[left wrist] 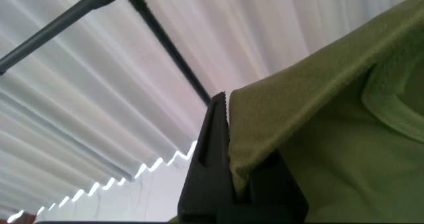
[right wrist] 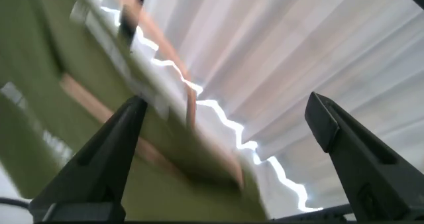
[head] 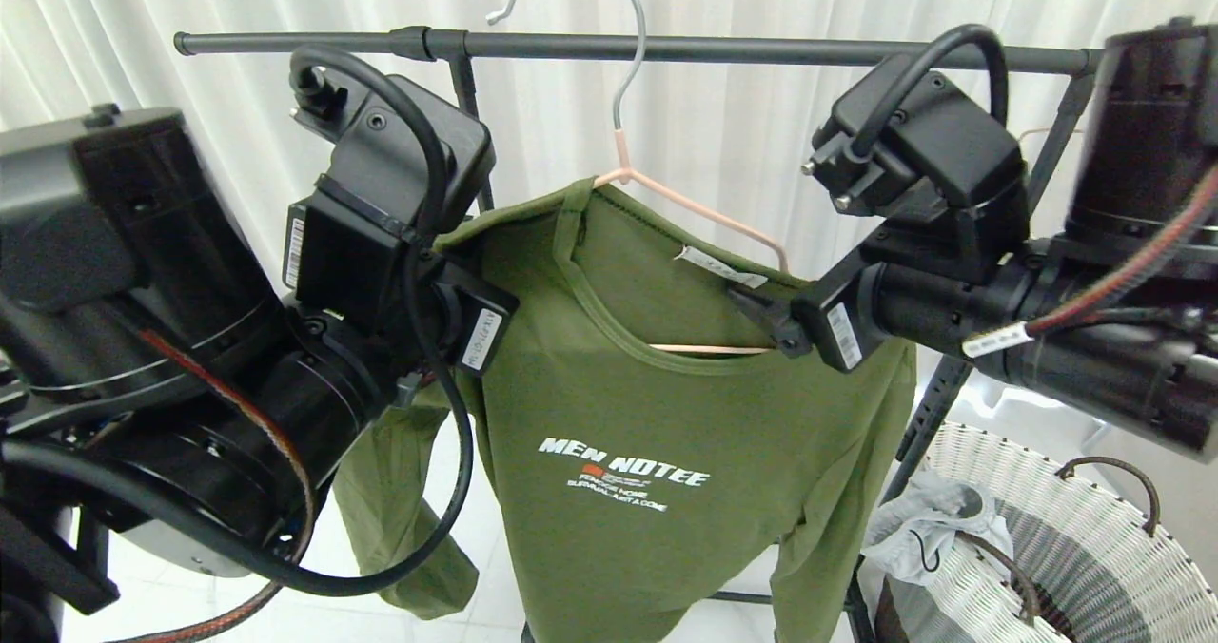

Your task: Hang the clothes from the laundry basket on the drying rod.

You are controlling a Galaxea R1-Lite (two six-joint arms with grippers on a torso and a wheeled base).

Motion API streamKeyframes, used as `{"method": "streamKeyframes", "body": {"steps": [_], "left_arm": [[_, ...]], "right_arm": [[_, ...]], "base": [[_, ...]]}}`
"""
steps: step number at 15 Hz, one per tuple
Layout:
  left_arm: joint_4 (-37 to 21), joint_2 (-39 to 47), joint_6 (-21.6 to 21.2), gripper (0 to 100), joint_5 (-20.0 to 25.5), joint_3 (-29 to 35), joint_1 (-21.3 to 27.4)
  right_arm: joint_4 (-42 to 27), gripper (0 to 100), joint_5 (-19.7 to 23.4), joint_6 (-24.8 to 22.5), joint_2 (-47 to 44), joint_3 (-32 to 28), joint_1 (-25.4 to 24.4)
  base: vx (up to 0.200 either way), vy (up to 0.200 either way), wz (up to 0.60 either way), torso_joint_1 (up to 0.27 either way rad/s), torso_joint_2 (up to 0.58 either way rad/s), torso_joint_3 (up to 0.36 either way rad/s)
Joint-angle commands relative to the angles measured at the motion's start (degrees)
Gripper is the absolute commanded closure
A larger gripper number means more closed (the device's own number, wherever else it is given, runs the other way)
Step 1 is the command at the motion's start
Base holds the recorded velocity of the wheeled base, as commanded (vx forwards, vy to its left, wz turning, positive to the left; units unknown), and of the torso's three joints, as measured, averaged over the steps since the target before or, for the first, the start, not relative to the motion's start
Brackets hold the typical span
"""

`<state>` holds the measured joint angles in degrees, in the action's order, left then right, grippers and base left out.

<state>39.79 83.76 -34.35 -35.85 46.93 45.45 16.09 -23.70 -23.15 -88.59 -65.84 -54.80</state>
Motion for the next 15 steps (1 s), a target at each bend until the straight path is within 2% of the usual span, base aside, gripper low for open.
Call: {"method": "streamKeyframes", "body": {"steps": [1, 5, 15], "left_arm": [[0.02, 0.00, -0.10, 100, -0.09, -0.09, 2.45], [0.02, 0.26, -0.01, 100, -0.09, -0.09, 4.83], [0.02, 0.26, -0.19, 100, 1.22, -0.88, 4.74]], "right_arm": [[0.08, 0, -0.30, -1.20, -4.66, -2.71, 1.80], [0.17, 0, -1.09, -3.04, -6.51, -5.17, 3.12], [0.26, 0, -1.09, -3.57, -3.26, -2.89, 2.85]], "base": [[0.000, 0.000, 0.00, 0.000, 0.00, 0.000], [0.000, 0.000, 0.00, 0.000, 0.00, 0.000], [0.000, 0.000, 0.00, 0.000, 0.00, 0.000]]}}
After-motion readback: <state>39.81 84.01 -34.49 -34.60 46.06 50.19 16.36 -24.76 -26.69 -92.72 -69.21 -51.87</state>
